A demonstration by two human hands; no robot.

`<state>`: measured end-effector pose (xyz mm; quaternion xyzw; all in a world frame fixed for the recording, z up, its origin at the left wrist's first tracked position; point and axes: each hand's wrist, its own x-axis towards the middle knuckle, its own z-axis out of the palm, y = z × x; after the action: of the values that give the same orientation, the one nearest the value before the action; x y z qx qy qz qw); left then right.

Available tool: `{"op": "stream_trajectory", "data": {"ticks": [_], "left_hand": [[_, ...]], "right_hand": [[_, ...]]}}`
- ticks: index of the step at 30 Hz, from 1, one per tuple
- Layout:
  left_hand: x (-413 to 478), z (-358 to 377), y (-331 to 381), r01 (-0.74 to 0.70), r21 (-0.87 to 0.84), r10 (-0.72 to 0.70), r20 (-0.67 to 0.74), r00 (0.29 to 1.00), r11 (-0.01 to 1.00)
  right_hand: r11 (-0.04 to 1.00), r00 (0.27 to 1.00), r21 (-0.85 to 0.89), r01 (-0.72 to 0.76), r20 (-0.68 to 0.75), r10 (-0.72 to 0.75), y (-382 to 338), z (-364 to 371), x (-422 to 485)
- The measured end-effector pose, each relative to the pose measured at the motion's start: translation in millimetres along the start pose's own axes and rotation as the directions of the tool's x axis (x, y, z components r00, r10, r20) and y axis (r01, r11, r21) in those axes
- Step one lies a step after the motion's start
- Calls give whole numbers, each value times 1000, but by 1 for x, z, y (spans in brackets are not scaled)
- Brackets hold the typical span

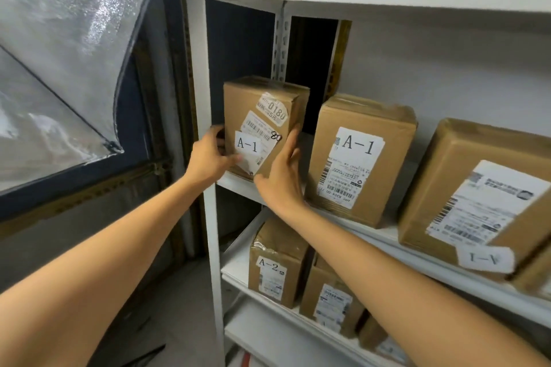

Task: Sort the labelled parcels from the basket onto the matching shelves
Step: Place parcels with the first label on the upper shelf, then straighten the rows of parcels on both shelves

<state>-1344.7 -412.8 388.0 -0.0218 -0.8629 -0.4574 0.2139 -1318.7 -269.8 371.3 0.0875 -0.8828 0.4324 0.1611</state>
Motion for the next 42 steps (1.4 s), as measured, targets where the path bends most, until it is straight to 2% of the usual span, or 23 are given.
{"op": "stream_trajectory", "data": {"ticks": [4,8,10,15,19,21,26,33,38,42], "left_hand": [[-16,-16,30,57,60,-57,-2,998,997],[-51,-13,63,33,219,-47,60,997,975],[-75,-4,79,6,295,-37,98,995,956],[-146,32,122,-121,495,40,170,985,861],[-199,71,149,-195,629,22,271,962,752],[-221,90,161,-205,645,5,299,954,736],[-257,123,193,-246,637,6,355,935,731],[-282,157,237,-362,556,96,449,888,748],[-312,188,263,-447,476,146,545,826,757],[-338,226,281,-510,391,200,609,767,766]], "right_hand": [[997,996,-69,42,78,-36,-9,-19,-11],[942,964,-227,246,160,-214,-8,-50,-39],[915,940,-261,309,228,-253,0,-71,-55],[851,853,-330,410,470,-229,31,-139,-96],[812,828,-377,446,519,-213,59,-192,-130],[797,818,-394,457,539,-202,74,-215,-148],[783,825,-452,428,549,-133,107,-265,-184],[777,880,-539,326,472,-43,129,-334,-223],[775,904,-599,204,418,86,147,-379,-259],[786,934,-615,53,309,179,169,-425,-307]]}}
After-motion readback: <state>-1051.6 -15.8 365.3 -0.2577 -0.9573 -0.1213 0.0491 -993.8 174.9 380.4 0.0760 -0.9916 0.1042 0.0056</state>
